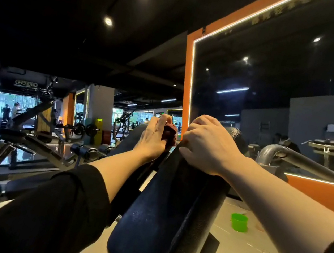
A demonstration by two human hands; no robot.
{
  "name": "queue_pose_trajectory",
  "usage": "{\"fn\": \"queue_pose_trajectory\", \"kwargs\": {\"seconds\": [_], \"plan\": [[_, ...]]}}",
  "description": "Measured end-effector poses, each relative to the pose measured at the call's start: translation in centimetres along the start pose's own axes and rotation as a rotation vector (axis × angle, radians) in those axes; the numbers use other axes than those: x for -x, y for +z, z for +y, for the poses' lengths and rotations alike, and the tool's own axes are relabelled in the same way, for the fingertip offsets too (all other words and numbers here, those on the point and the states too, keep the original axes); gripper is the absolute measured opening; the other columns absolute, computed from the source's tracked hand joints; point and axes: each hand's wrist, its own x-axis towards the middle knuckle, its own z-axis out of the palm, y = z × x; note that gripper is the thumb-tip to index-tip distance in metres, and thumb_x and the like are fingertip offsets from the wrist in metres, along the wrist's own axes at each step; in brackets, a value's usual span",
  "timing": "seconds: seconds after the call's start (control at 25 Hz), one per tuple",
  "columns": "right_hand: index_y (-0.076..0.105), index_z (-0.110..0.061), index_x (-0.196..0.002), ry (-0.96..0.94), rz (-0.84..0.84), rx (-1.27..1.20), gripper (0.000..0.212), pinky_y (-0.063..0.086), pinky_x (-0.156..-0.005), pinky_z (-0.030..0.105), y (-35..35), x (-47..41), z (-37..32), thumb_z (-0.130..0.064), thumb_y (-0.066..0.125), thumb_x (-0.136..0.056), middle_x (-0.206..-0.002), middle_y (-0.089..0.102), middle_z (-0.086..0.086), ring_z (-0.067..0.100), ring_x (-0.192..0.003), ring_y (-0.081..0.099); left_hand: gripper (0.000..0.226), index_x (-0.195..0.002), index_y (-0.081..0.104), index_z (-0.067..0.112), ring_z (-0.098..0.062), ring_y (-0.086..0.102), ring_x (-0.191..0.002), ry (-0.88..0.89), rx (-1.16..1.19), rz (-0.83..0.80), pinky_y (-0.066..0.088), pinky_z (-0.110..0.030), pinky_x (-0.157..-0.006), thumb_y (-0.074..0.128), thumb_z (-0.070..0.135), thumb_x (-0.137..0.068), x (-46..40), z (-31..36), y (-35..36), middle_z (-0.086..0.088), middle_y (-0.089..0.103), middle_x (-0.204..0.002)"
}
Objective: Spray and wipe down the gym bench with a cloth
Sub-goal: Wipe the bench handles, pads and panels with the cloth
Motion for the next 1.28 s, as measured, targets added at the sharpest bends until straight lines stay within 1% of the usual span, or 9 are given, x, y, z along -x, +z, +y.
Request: {"fn": "queue_pose_trajectory", "kwargs": {"seconds": [0.12, 0.28, 0.48, 0.56, 0.68, 0.88, 1.04, 1.2, 1.28], "plan": [[0.072, -0.026, -0.101, -0.015, 0.024, 0.031, 0.035, 0.028, -0.108, 0.033, 0.8, 0.3, 0.4, -0.046, 0.045, -0.090, -0.103, 0.067, -0.007, 0.014, -0.110, 0.049, 0.042, -0.119, 0.049, 0.028, -0.026, 0.048, -0.104, 0.104, -0.142, -0.007, 0.047, -0.038, -0.089, 0.059, 0.003, -0.086, -1.5, -1.8, 1.7, -0.006, 0.041, -0.123], [0.071, -0.027, -0.103, -0.018, -0.003, 0.033, 0.036, 0.024, -0.107, 0.031, 0.7, 0.5, 0.6, -0.045, 0.042, -0.093, -0.103, 0.066, -0.009, 0.013, -0.112, 0.046, 0.033, -0.116, 0.063, 0.015, -0.031, 0.052, -0.106, 0.466, -0.435, -0.060, 0.049, -0.045, -0.092, 0.069, 0.015, -0.083, -2.8, -3.8, 2.5, -0.008, 0.052, -0.130], [0.071, -0.029, -0.106, 0.029, -0.047, 0.003, 0.040, 0.023, -0.109, 0.030, 0.5, 1.1, 0.5, -0.045, 0.035, -0.097, -0.106, 0.067, -0.011, 0.012, -0.114, 0.045, 0.029, -0.111, 0.069, 0.022, -0.026, 0.050, -0.101, 0.765, -0.529, -0.146, 0.050, -0.036, -0.084, 0.070, 0.020, -0.082, -2.7, -6.1, 1.6, -0.001, 0.055, -0.129], [0.070, -0.027, -0.105, 0.021, -0.062, 0.015, 0.041, 0.023, -0.110, 0.032, 0.5, 1.0, 0.2, -0.047, 0.035, -0.097, -0.105, 0.067, -0.009, 0.013, -0.115, 0.045, 0.026, -0.111, 0.068, 0.020, -0.024, 0.050, -0.094, 0.756, -0.578, -0.105, 0.050, -0.033, -0.076, 0.067, 0.018, -0.085, -3.9, -5.4, 1.8, -0.003, 0.057, -0.122], [0.070, -0.029, -0.102, 0.032, -0.084, 0.043, 0.039, 0.023, -0.111, 0.032, 0.3, 1.1, 0.0, -0.048, 0.037, -0.096, -0.104, 0.067, -0.009, 0.013, -0.115, 0.045, 0.025, -0.112, 0.067, 0.018, -0.027, 0.047, -0.097, 0.543, -0.498, -0.037, 0.052, -0.037, -0.077, 0.063, 0.012, -0.088, -4.4, -4.3, 2.8, -0.004, 0.056, -0.123], [0.070, -0.029, -0.101, 0.036, -0.096, 0.052, 0.038, 0.024, -0.110, 0.033, 0.2, 1.1, -0.6, -0.046, 0.037, -0.096, -0.103, 0.067, -0.008, 0.014, -0.112, 0.046, 0.017, -0.097, 0.073, 0.015, -0.025, 0.049, -0.089, 0.830, -0.502, -0.109, 0.054, -0.035, -0.071, 0.069, 0.009, -0.081, -1.7, -6.8, 2.5, -0.005, 0.062, -0.115], [0.070, -0.029, -0.105, 0.027, -0.126, 0.053, 0.042, 0.027, -0.108, 0.033, 0.1, 1.1, -0.5, -0.048, 0.034, -0.097, -0.106, 0.066, -0.009, 0.014, -0.114, 0.045, 0.025, -0.113, 0.068, 0.019, -0.024, 0.046, -0.098, 0.449, -0.389, -0.011, 0.051, -0.039, -0.082, 0.064, 0.018, -0.089, -4.1, -4.5, 2.1, -0.004, 0.057, -0.120], [0.068, -0.031, -0.110, 0.034, -0.125, 0.039, 0.041, 0.025, -0.109, 0.032, 0.1, 1.1, -0.5, -0.049, 0.034, -0.097, -0.112, 0.064, -0.009, 0.013, -0.118, 0.042, 0.011, -0.093, 0.073, 0.022, -0.021, 0.047, -0.097, 0.853, -0.407, -0.263, 0.051, -0.034, -0.078, 0.067, 0.019, -0.085, -0.7, -7.5, 1.6, 0.002, 0.059, -0.118], [0.067, -0.030, -0.111, 0.037, -0.125, 0.034, 0.043, 0.026, -0.109, 0.032, 0.2, 1.1, -0.5, -0.051, 0.032, -0.097, -0.114, 0.063, -0.010, 0.013, -0.119, 0.042, 0.011, -0.094, 0.074, 0.019, -0.020, 0.047, -0.098, 0.920, -0.446, -0.291, 0.053, -0.031, -0.074, 0.067, 0.019, -0.086, -0.5, -7.8, 0.9, 0.000, 0.058, -0.120]]}}
